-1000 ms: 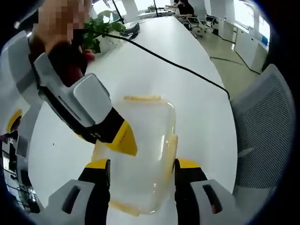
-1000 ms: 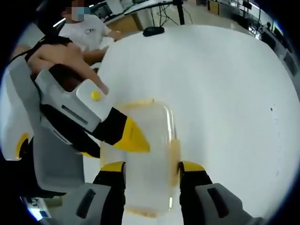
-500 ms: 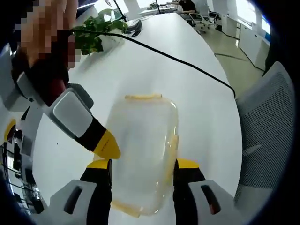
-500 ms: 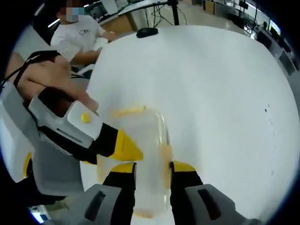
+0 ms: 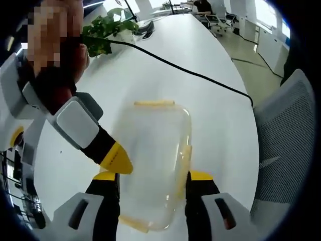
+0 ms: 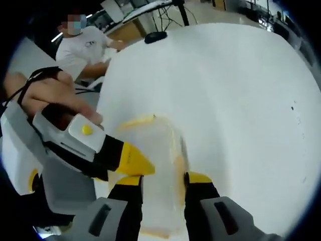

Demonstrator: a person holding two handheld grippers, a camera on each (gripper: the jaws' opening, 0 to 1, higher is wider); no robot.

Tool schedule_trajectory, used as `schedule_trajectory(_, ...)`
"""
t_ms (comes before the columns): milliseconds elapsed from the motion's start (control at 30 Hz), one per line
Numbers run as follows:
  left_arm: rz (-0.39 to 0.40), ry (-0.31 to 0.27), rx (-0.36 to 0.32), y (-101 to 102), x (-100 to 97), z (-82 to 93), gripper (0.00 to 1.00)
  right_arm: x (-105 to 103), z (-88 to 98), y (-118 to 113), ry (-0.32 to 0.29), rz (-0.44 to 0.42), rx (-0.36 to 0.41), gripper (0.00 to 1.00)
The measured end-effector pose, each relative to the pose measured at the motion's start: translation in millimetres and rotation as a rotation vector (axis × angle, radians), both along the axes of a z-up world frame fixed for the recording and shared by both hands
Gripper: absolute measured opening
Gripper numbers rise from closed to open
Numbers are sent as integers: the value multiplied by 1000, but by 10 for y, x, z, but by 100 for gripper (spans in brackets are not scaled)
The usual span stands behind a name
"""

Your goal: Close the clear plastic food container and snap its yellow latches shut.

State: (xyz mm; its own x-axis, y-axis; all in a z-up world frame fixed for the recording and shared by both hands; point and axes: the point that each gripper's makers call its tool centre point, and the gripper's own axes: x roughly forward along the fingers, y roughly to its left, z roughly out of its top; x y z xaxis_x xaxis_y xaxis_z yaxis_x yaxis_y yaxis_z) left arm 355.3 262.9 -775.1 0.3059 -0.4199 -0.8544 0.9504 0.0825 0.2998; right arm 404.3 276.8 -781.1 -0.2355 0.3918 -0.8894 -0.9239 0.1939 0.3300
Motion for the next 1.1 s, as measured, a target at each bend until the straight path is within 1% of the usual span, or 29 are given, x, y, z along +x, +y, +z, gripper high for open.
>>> schedule_trajectory(67,8,-4,12,-13,2,-6,51,23,-10,9,-9,12,3,30)
schedule_trajectory(167,14,-8,19,-8,1,-4,51,23,3,18,-40,15,-11,31)
schedule_trajectory(233,11,-6,18,-10,3,-3,51,42,4,13,-45,3,-10,31)
schedule_trajectory(333,14,-6,23,-18,-7,3,51,48,7,32,-57,12,-21,31)
schedule_trajectory(467,22,-5,22,-20,-9,3,52,45,15,35,-56,8,-26,31)
schedule_trajectory(833,33,-29,21,-19,9,-13,52,43,45,34,-70,23,-20,31)
schedule_trajectory(1100,13,-24,21,-14,13,-5,52,27,76,27,-119,15,-70,31)
